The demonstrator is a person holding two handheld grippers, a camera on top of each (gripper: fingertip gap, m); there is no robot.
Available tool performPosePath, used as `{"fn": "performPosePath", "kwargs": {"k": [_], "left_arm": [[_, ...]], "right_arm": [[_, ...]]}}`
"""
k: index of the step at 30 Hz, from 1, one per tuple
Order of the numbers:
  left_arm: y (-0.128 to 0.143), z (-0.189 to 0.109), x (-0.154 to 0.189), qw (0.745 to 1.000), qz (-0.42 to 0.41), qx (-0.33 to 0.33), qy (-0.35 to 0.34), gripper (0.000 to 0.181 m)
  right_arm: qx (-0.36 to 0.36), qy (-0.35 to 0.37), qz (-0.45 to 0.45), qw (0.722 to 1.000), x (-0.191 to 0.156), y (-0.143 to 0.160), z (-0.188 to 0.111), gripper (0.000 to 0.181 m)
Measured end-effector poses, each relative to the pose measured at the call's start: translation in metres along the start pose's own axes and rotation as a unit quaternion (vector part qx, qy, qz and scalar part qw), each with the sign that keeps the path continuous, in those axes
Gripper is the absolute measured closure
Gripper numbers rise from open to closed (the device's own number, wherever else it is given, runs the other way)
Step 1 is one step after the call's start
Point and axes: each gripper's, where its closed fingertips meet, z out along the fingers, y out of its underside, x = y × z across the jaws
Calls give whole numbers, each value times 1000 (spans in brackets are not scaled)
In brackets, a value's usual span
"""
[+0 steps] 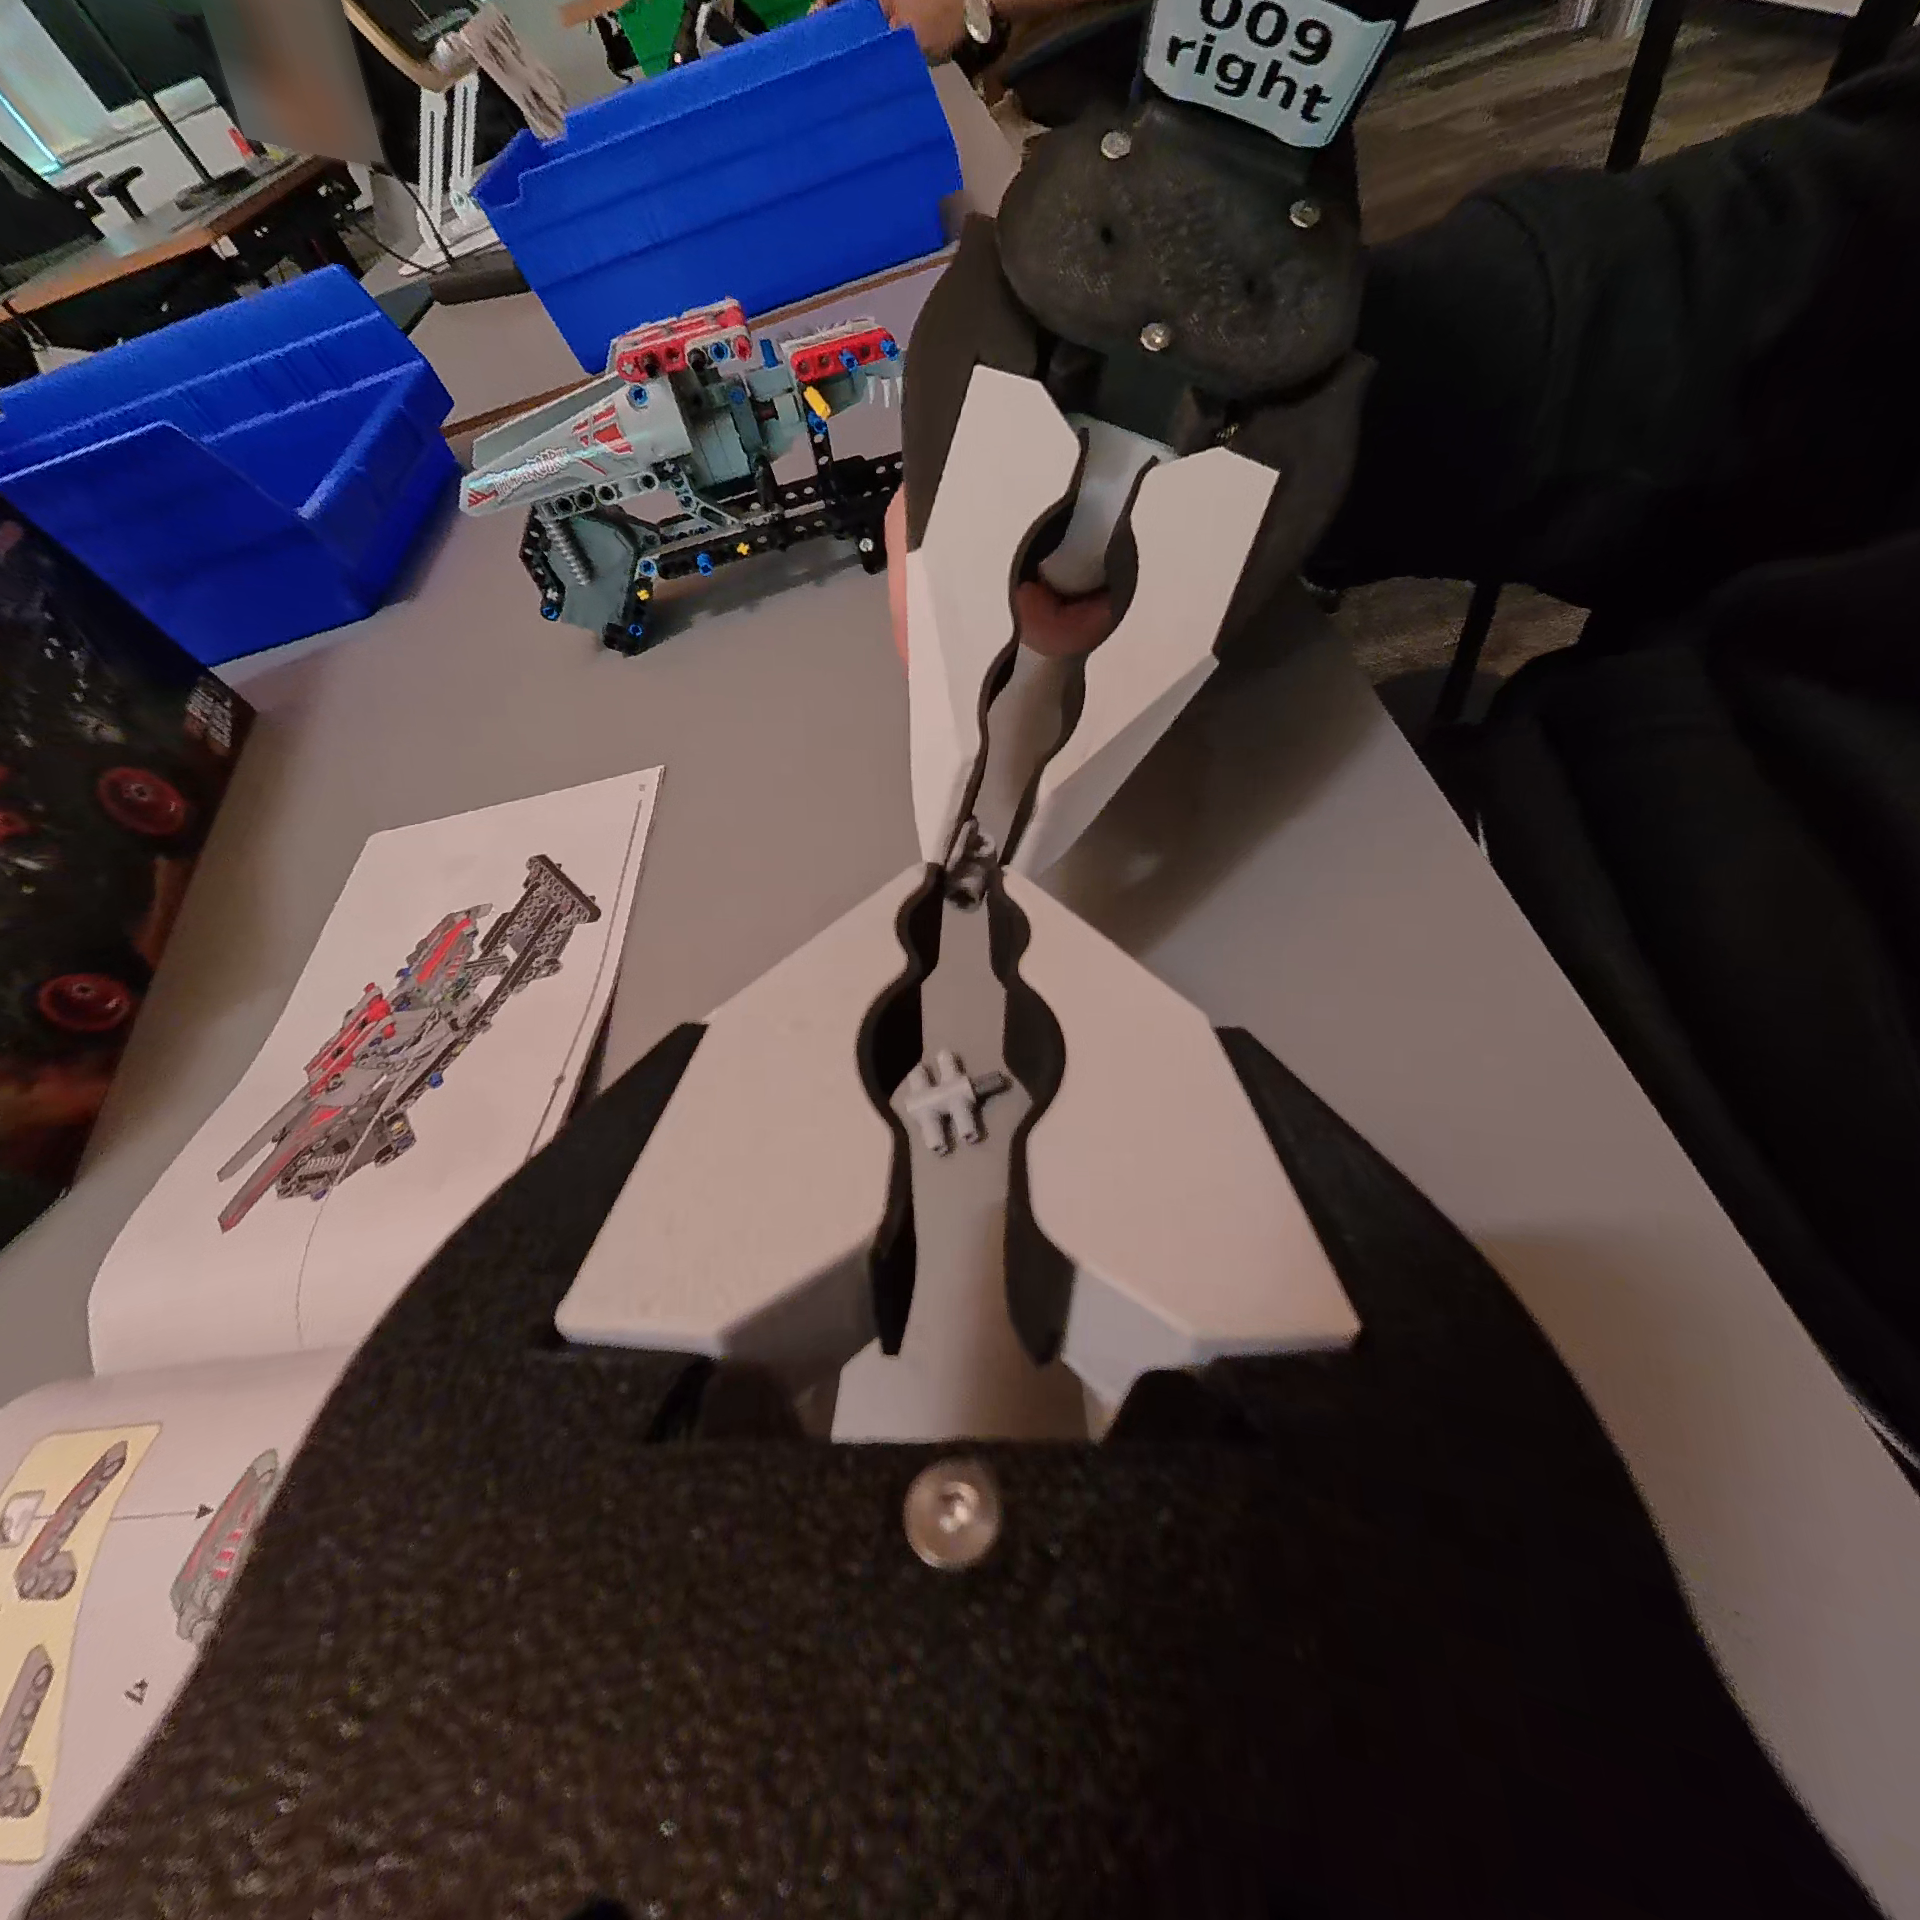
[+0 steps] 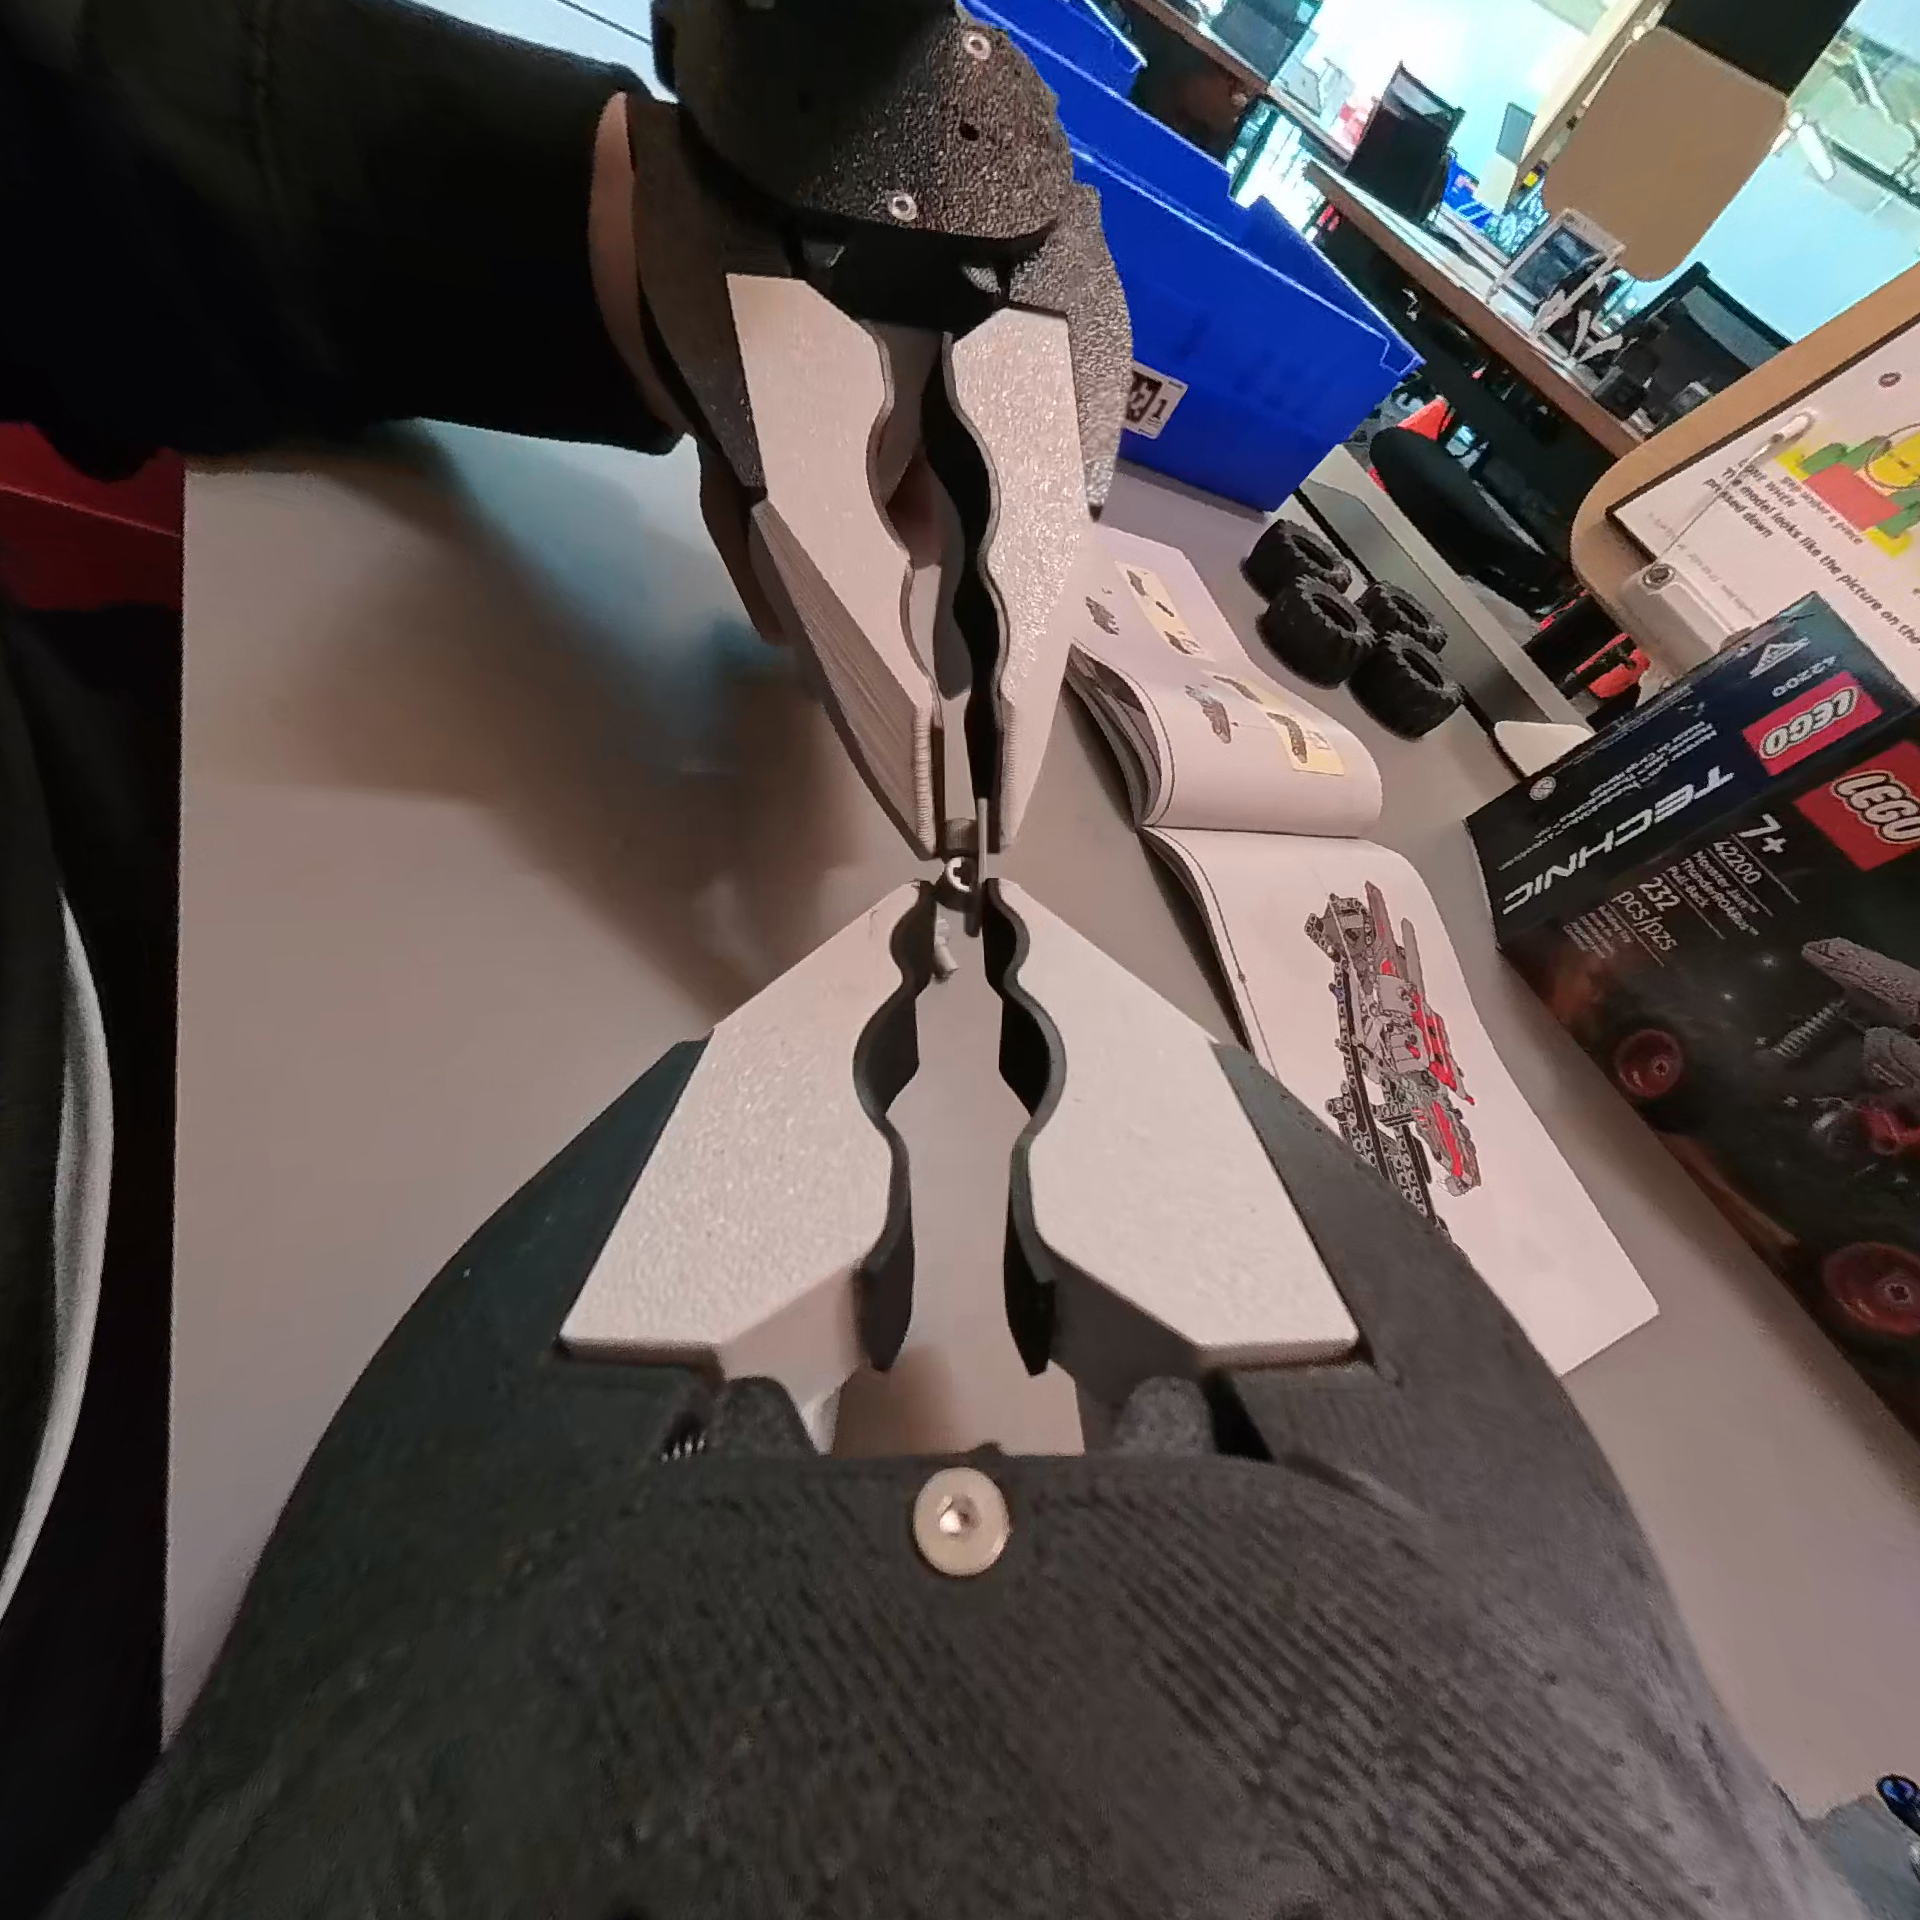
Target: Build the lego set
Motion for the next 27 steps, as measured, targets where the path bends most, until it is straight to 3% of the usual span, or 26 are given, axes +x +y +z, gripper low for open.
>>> {"fn": "performPosePath", "kwargs": {"k": [5, 12, 16, 19, 22, 27], "left_arm": [[3, -1, 0, 1000, -2, -6, 2, 176], [4, -3, -5, 1000, -23, -7, -10, 169], [11, -3, -10, 999, -27, -31, -26, 166], [20, 0, -12, 997, -34, -55, -34, 168], [26, 2, -15, 995, -52, -75, -41, 168], [15, 0, -12, 996, -55, -58, -37, 166]], "right_arm": [[-6, -3, -5, 1000, 0, 2, 0, 175], [-52, 52, -40, 997, 11, 19, -3, 175], [-155, 101, -42, 982, 26, 52, -20, 175], [-178, 136, -5, 974, 34, 63, -33, 175], [-163, 171, -4, 972, 42, 62, -38, 175], [-80, 224, -119, 964, 45, 28, -33, 175]]}}
